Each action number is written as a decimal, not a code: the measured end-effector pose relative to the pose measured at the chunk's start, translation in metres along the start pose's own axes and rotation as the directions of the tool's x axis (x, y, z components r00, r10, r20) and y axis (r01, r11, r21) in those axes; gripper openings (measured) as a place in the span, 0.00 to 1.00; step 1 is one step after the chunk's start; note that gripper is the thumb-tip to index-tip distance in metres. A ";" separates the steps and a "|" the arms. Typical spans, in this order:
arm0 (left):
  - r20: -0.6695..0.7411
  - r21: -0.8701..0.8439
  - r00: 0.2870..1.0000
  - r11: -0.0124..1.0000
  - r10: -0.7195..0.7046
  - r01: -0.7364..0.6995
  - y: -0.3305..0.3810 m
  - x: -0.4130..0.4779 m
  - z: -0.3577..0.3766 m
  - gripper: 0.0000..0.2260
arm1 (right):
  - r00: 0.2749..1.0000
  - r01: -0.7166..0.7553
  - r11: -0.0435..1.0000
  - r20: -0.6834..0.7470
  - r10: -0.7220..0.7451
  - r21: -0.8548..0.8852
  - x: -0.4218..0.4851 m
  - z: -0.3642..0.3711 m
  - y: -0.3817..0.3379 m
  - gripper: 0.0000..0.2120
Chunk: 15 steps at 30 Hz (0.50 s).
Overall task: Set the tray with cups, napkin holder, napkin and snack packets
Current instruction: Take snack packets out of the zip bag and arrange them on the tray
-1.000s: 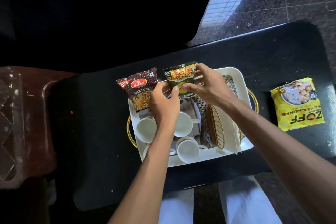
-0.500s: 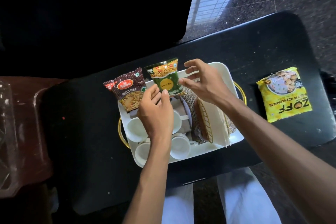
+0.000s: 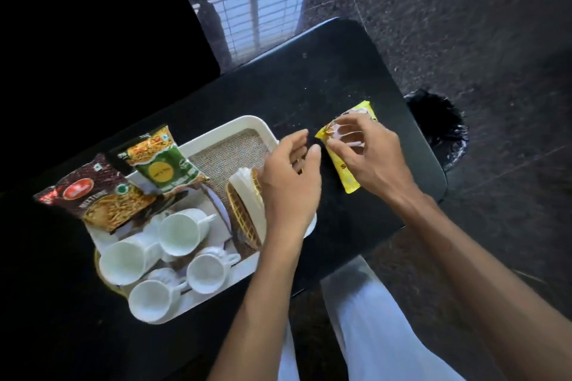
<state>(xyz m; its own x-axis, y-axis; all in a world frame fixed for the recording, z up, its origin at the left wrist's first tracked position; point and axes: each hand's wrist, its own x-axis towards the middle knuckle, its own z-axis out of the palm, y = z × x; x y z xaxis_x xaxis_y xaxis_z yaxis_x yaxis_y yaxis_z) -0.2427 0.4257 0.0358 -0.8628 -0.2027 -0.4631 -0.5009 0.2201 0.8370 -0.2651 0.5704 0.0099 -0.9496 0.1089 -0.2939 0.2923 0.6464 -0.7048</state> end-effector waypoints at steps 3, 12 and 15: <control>0.130 0.104 0.991 0.995 -0.020 0.007 -0.006 0.007 0.035 0.17 | 0.999 -0.019 0.989 -0.032 0.015 -0.148 0.004 -0.023 0.033 0.19; 0.172 0.334 0.981 0.942 -0.093 0.031 -0.016 0.021 0.084 0.20 | 0.949 -0.183 0.939 0.195 0.246 -0.291 0.029 -0.056 0.089 0.32; 0.171 0.367 0.982 0.930 -0.080 0.012 -0.015 0.024 0.082 0.19 | 0.933 -0.198 0.954 0.254 0.253 -0.224 0.033 -0.059 0.094 0.29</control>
<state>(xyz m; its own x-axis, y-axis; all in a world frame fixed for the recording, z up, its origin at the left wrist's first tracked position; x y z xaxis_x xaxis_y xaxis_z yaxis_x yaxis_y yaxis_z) -0.2614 0.4960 -0.0121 -0.8190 -0.0532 -0.5714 -0.5009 0.5521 0.6665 -0.2762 0.6790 -0.0281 -0.7837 0.0734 -0.6168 0.4416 0.7642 -0.4701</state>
